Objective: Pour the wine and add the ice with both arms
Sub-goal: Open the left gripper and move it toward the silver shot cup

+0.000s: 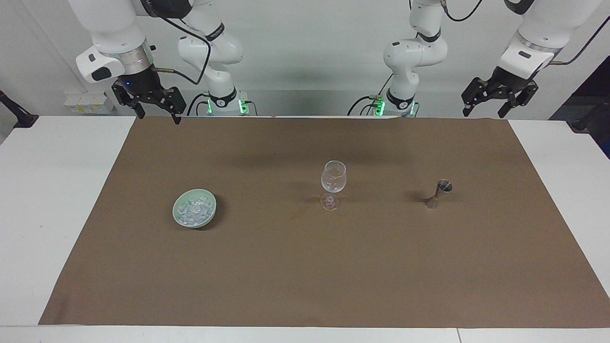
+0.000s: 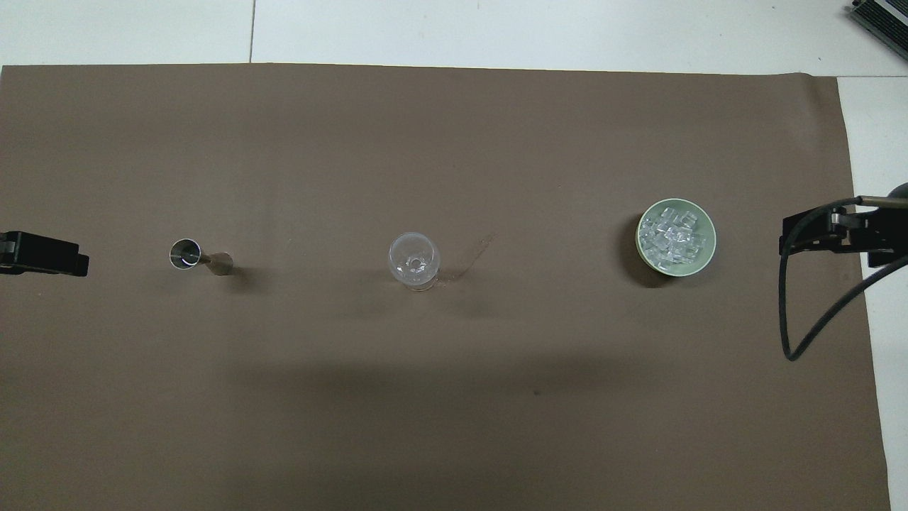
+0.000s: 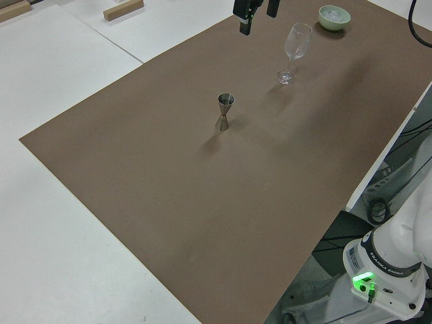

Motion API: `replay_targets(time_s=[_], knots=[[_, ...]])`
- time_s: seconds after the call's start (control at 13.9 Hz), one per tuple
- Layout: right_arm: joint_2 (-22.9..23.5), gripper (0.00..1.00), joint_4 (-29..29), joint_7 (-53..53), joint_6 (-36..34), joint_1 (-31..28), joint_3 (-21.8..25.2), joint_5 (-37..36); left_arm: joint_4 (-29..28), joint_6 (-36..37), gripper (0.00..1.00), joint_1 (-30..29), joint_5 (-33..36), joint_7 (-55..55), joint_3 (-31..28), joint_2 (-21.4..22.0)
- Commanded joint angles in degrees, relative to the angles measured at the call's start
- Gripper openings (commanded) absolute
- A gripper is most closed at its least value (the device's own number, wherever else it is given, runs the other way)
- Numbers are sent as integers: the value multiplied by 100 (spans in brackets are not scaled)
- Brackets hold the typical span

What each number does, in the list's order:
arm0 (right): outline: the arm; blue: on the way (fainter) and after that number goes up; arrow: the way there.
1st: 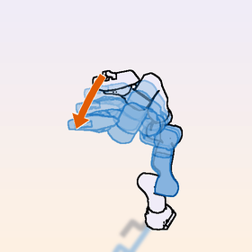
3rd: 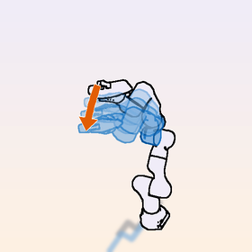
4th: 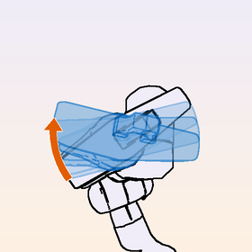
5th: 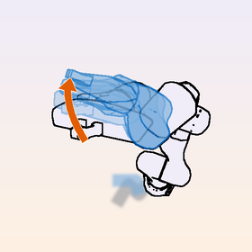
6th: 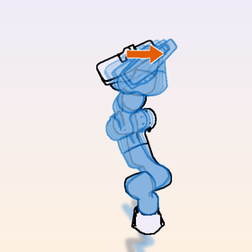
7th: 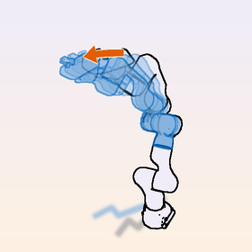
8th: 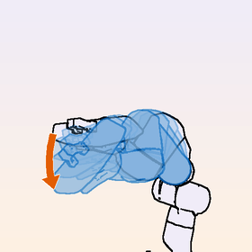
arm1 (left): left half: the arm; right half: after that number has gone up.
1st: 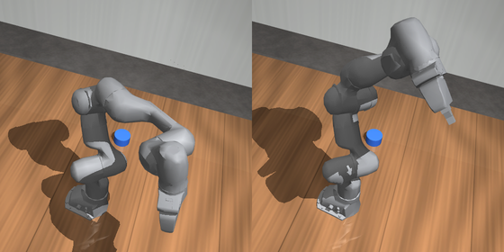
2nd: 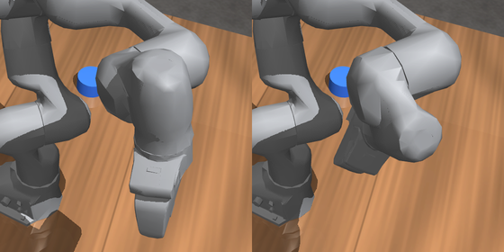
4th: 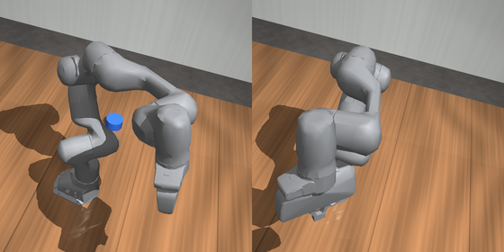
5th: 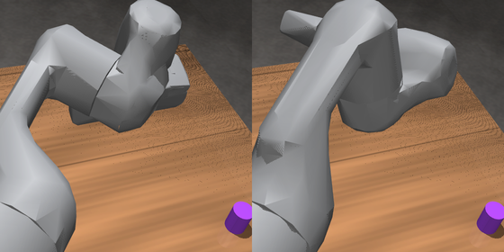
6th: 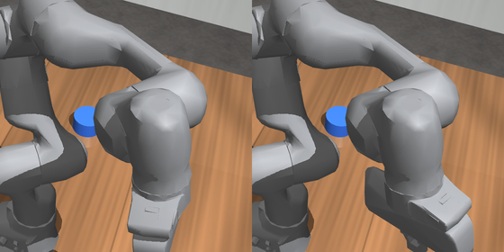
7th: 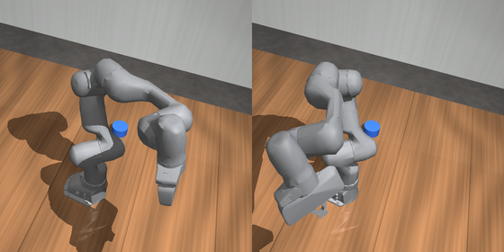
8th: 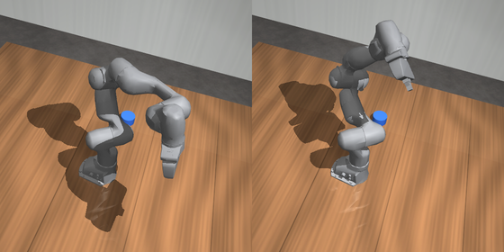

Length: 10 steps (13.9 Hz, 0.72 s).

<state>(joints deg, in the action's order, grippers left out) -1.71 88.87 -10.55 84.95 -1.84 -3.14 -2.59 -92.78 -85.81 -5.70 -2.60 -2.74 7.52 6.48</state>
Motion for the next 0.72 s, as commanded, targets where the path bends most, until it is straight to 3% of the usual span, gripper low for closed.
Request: replay_targets(time_s=[0.0, 0.65], knots=[[-14, 100, 7, 115, -58, -115, -37, 145, -136, -84, 100, 7, -74, -95, -31, 107], [-14, 100, 7, 115, -58, -115, -46, 145, -469, -110, 100, -72, -83, 45, -48, 125]])
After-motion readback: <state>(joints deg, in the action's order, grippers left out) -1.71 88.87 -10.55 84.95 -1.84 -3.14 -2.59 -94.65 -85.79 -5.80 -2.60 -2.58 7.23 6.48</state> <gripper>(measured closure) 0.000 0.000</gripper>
